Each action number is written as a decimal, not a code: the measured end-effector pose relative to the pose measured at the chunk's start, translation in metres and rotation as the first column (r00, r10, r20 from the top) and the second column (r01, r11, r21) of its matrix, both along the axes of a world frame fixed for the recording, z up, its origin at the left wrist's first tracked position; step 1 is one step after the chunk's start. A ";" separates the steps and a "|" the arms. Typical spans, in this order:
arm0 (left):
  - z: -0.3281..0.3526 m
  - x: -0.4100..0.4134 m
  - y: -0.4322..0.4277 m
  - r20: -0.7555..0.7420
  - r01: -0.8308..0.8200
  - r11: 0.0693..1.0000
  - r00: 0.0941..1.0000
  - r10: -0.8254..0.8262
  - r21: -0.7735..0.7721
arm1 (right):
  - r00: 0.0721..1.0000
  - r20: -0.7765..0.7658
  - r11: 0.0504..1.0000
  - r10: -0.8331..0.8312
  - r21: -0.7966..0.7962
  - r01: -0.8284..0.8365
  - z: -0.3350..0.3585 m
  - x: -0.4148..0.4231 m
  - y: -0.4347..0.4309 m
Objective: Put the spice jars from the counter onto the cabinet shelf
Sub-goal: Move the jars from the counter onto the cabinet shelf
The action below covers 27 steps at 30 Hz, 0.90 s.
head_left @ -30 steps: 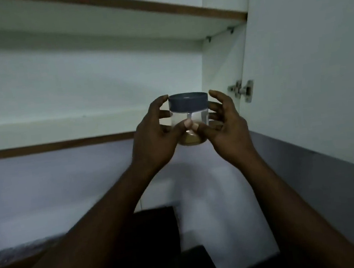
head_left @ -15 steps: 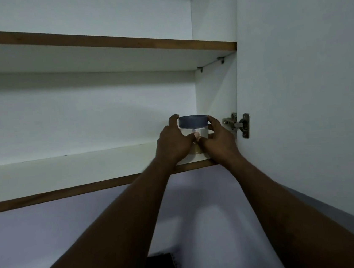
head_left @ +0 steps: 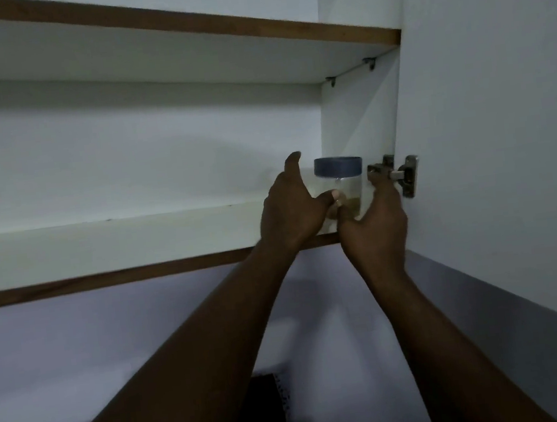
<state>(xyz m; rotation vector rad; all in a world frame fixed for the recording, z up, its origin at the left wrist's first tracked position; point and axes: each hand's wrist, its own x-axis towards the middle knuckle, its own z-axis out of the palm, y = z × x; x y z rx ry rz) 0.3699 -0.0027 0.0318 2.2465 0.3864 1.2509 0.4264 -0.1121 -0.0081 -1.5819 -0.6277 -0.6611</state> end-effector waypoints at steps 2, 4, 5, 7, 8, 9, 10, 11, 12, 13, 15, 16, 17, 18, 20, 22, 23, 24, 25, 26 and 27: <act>-0.016 -0.031 -0.010 0.145 -0.009 0.996 0.989 -0.004 0.087 | 0.993 0.118 0.994 -0.003 0.107 -0.009 -0.026 -0.030 -0.005; -0.041 -0.067 -0.014 0.260 0.014 0.986 0.964 -0.057 0.164 | 0.982 0.173 0.988 0.073 0.120 -0.095 -0.058 -0.058 -0.006; -0.059 -0.087 -0.013 0.274 0.023 0.982 0.959 -0.075 0.188 | 0.975 0.175 0.984 0.137 0.088 -0.154 -0.078 -0.072 -0.004; -0.101 -0.124 -0.005 0.231 0.026 0.989 0.971 -0.061 0.149 | 0.952 0.114 0.959 0.285 -0.033 -0.283 -0.119 -0.097 0.002; -0.129 -0.144 0.001 0.172 0.025 0.998 0.984 -0.036 0.066 | 0.931 0.024 0.927 0.365 -0.108 -0.360 -0.144 -0.111 0.006; -0.157 -0.164 0.006 0.090 0.017 0.999 0.996 -0.013 -0.037 | 0.904 -0.088 0.885 0.419 -0.183 -0.428 -0.170 -0.125 0.011; -0.188 -0.184 0.012 -0.017 -0.020 0.992 1.000 0.018 -0.124 | 0.875 -0.191 0.838 0.445 -0.256 -0.482 -0.197 -0.138 0.014; -0.220 -0.204 0.018 -0.143 -0.079 0.982 0.988 0.055 -0.170 | 0.852 -0.265 0.788 0.451 -0.330 -0.520 -0.225 -0.151 0.018; -0.251 -0.225 0.022 -0.272 -0.135 0.972 0.959 0.080 -0.191 | 0.829 -0.323 0.733 0.456 -0.392 -0.556 -0.252 -0.164 0.018; -0.277 -0.240 0.023 -0.386 -0.170 0.964 0.919 0.080 -0.205 | 0.803 -0.375 0.677 0.463 -0.436 -0.594 -0.274 -0.172 0.017; -0.332 -0.280 0.019 -0.609 -0.243 0.944 0.791 0.059 -0.224 | 0.747 -0.477 0.512 0.463 -0.545 -0.664 -0.324 -0.199 0.014; -0.358 -0.299 0.015 -0.706 -0.271 0.940 0.707 0.047 -0.209 | 0.739 -0.503 0.421 0.449 -0.610 -0.671 -0.349 -0.214 0.012; -0.384 -0.318 0.011 -0.790 -0.296 0.936 0.613 0.035 -0.189 | 0.733 -0.532 0.330 0.424 -0.663 -0.672 -0.372 -0.230 0.007; -0.406 -0.335 0.004 -0.859 -0.313 0.937 0.511 0.027 -0.157 | 0.726 -0.562 0.251 0.396 -0.695 -0.674 -0.393 -0.246 0.001; -0.443 -0.363 -0.009 -0.928 -0.311 0.946 0.371 0.029 -0.095 | 0.715 -0.601 0.159 0.358 -0.715 -0.681 -0.425 -0.273 -0.008; -0.468 -0.382 -0.021 -0.945 -0.311 0.948 0.324 0.044 -0.063 | 0.686 -0.648 0.067 0.331 -0.709 -0.702 -0.444 -0.290 -0.010; -0.476 -0.389 -0.026 -0.951 -0.298 0.953 0.308 0.044 -0.052 | 0.672 -0.674 -0.002 0.307 -0.707 -0.707 -0.452 -0.296 -0.009; -0.483 -0.394 -0.031 -0.960 -0.277 0.960 0.278 0.037 -0.043 | 0.665 -0.693 -0.072 0.278 -0.706 -0.705 -0.459 -0.302 -0.008; -0.489 -0.397 -0.035 -0.970 -0.250 0.968 0.243 0.029 -0.034 | 0.662 -0.709 -0.120 0.245 -0.699 -0.704 -0.466 -0.308 -0.006; -0.493 -0.399 -0.039 -0.978 -0.218 0.976 0.208 0.025 -0.021 | 0.652 -0.727 -0.136 0.216 -0.684 -0.717 -0.473 -0.315 -0.006; -0.497 -0.399 -0.042 -0.983 -0.182 0.983 0.180 0.031 -0.003 | 0.641 -0.741 -0.125 0.200 -0.668 -0.734 -0.479 -0.322 -0.007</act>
